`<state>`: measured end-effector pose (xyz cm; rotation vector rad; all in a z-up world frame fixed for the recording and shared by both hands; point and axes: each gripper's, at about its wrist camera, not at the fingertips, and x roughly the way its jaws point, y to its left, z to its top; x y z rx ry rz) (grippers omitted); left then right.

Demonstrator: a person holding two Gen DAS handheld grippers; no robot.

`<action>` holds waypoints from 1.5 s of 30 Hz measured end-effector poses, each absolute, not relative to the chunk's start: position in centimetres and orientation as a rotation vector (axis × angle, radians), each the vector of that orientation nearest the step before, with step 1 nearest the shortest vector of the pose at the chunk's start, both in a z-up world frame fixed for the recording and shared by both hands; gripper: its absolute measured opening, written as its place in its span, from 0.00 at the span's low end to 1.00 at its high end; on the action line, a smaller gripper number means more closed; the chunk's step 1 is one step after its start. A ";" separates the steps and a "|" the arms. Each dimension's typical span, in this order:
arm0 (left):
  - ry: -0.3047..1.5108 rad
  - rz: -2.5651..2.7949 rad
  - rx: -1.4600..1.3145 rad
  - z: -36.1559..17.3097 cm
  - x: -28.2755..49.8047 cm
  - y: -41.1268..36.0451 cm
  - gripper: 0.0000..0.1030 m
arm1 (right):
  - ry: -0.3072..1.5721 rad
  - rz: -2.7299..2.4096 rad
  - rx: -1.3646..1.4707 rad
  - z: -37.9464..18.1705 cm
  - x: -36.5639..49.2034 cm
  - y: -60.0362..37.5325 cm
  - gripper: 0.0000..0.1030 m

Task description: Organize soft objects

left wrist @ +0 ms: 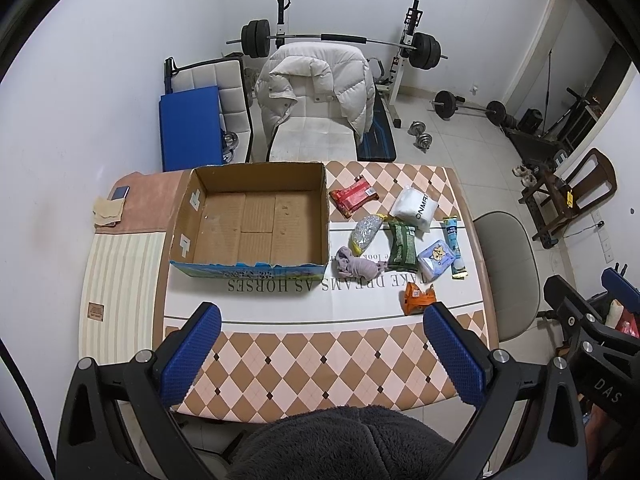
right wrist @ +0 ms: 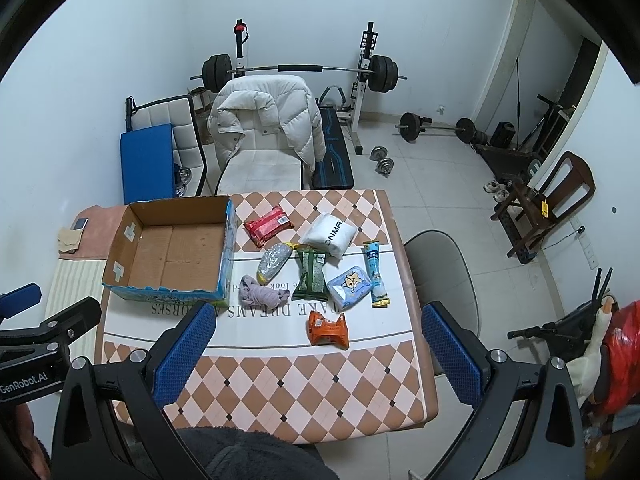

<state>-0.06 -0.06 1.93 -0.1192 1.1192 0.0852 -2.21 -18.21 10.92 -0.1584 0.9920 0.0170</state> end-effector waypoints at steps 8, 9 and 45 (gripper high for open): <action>1.117 0.084 -0.119 2.0 0.0 0.0 1.00 | 0.992 0.019 -0.158 10.9 -2.2 -18.2 1.00; 1.119 0.083 -0.119 1.9 -0.1 0.1 1.00 | 0.993 0.018 -0.158 10.9 -2.2 -18.2 1.00; 1.560 -0.081 0.136 -27.6 32.4 -13.1 1.00 | 1.715 -0.244 0.476 -34.3 25.6 -36.0 1.00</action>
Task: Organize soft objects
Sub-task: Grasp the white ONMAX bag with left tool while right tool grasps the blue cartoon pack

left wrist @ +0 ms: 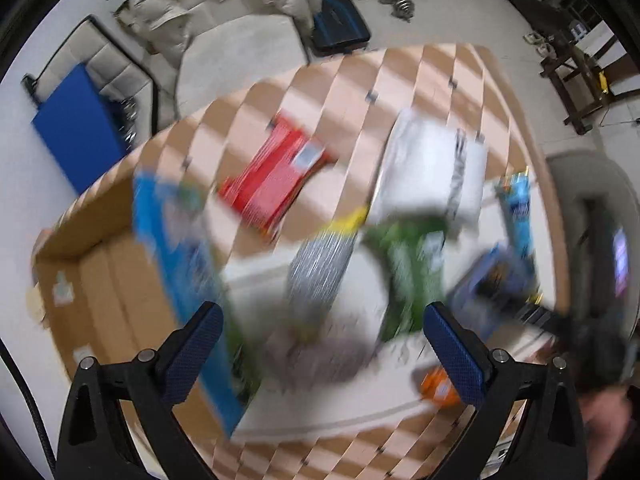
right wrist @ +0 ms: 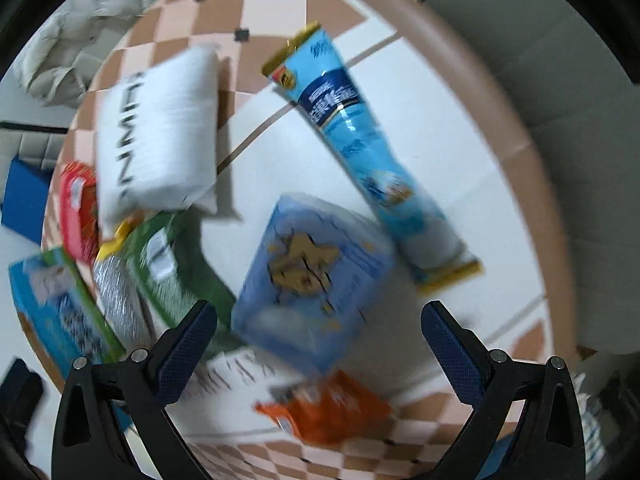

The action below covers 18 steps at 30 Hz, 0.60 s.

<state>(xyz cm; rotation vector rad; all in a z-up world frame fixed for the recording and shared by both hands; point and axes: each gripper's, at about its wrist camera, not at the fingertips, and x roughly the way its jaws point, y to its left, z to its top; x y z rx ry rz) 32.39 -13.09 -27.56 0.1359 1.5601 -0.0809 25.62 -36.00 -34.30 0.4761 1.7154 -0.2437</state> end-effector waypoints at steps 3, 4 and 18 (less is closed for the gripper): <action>1.597 -0.149 0.143 -29.2 36.2 -15.8 1.00 | 1.712 -0.248 0.491 -35.7 26.1 -35.6 1.00; 1.609 -0.170 0.153 -29.8 37.2 -16.6 1.00 | 1.711 -0.253 0.492 -36.0 26.1 -35.5 1.00; 1.794 -0.295 0.351 -40.1 42.3 -25.3 1.00 | 1.719 -0.243 0.574 -40.6 25.8 -35.6 1.00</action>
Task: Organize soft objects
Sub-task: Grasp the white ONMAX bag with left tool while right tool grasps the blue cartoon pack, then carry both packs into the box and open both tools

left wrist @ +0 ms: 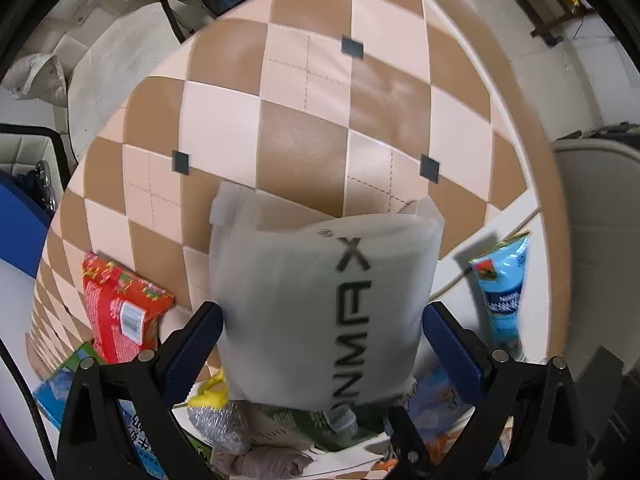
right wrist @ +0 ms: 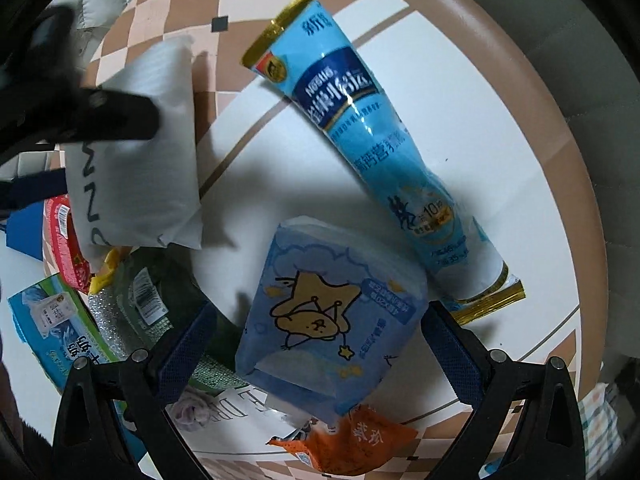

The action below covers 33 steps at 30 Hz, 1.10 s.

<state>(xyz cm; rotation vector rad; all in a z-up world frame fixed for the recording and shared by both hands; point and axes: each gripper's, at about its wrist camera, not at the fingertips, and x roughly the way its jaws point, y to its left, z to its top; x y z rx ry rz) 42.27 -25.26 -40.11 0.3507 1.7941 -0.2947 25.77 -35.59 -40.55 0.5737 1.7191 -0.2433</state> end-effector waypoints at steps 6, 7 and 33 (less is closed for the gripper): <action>1.733 -0.295 0.401 -39.9 41.3 -25.5 0.90 | 1.725 -0.276 0.585 -42.3 25.1 -36.1 0.92; 1.722 -0.299 0.400 -39.5 41.1 -25.3 0.83 | 1.722 -0.293 0.566 -42.4 25.0 -36.1 0.87; 1.489 -0.079 -0.082 -20.5 29.5 -1.6 0.67 | 1.561 0.141 0.256 -26.4 21.6 -21.5 0.51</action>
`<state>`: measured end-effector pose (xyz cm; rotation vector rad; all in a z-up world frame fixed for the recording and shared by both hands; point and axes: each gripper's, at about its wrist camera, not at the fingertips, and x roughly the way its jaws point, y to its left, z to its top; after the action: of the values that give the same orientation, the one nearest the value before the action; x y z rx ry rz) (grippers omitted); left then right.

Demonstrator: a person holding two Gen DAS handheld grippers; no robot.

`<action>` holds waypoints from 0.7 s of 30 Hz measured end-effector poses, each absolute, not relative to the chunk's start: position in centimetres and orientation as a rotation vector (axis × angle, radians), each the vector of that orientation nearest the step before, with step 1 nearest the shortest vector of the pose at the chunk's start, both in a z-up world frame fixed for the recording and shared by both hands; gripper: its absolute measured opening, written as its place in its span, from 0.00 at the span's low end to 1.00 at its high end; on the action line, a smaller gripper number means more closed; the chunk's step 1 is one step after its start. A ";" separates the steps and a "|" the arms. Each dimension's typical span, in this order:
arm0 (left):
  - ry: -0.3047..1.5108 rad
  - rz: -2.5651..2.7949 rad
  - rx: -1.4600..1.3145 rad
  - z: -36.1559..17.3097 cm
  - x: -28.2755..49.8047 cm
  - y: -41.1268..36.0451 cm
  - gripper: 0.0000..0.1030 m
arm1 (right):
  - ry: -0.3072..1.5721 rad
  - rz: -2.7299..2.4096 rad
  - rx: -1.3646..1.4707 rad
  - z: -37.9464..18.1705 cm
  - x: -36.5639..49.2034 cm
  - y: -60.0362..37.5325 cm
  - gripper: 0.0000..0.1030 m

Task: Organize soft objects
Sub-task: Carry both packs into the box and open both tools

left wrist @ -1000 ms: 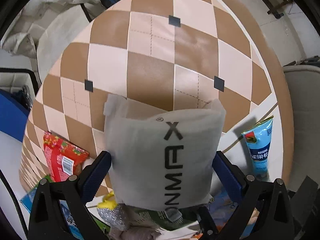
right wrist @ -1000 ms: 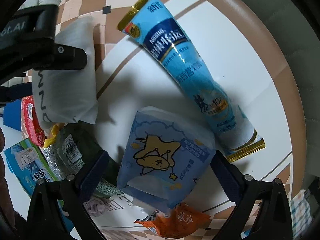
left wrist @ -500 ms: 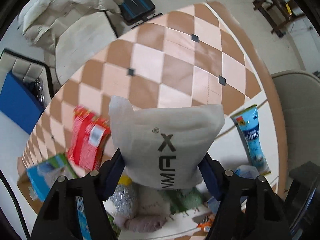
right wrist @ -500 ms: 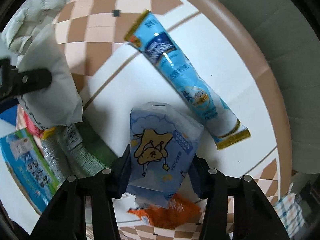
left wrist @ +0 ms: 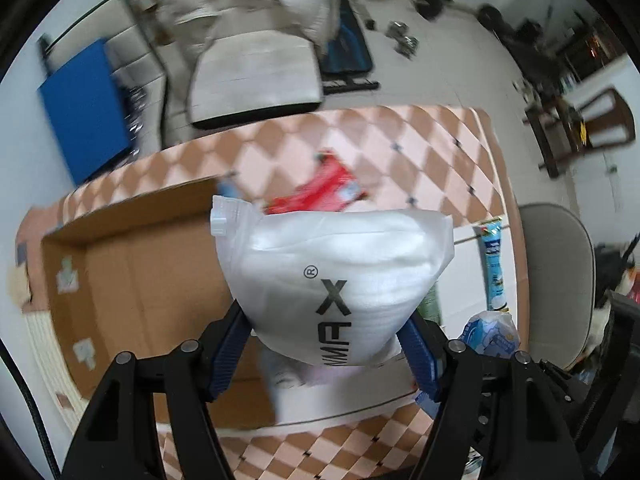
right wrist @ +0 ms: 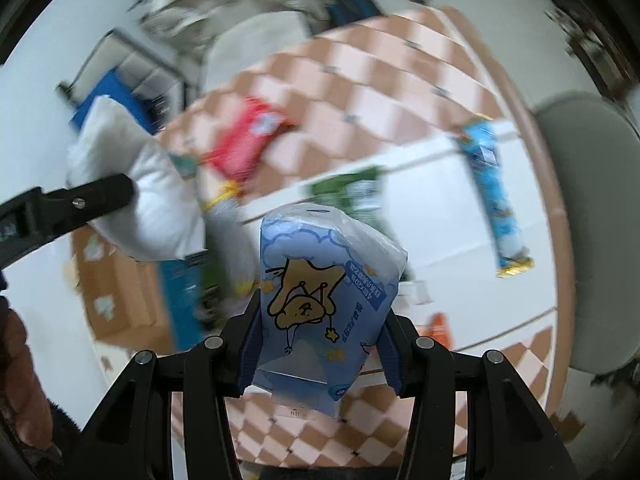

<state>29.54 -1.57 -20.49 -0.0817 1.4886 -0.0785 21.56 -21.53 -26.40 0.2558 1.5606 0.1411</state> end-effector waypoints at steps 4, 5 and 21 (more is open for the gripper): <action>1.462 -0.043 -0.160 -18.7 27.9 4.8 0.67 | 1.534 0.232 0.193 -22.8 22.7 -15.0 0.51; 1.453 -0.029 -0.173 -18.4 27.7 6.8 0.67 | 1.530 0.250 0.180 -22.0 23.3 -13.4 0.51; 1.676 -0.028 -0.216 -30.9 28.8 24.2 0.67 | 1.604 0.411 -0.205 -30.5 29.0 10.2 0.51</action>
<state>28.75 24.24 -30.87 -0.2161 1.6765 -0.0281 29.04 10.23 -30.52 -0.2054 1.6042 0.4107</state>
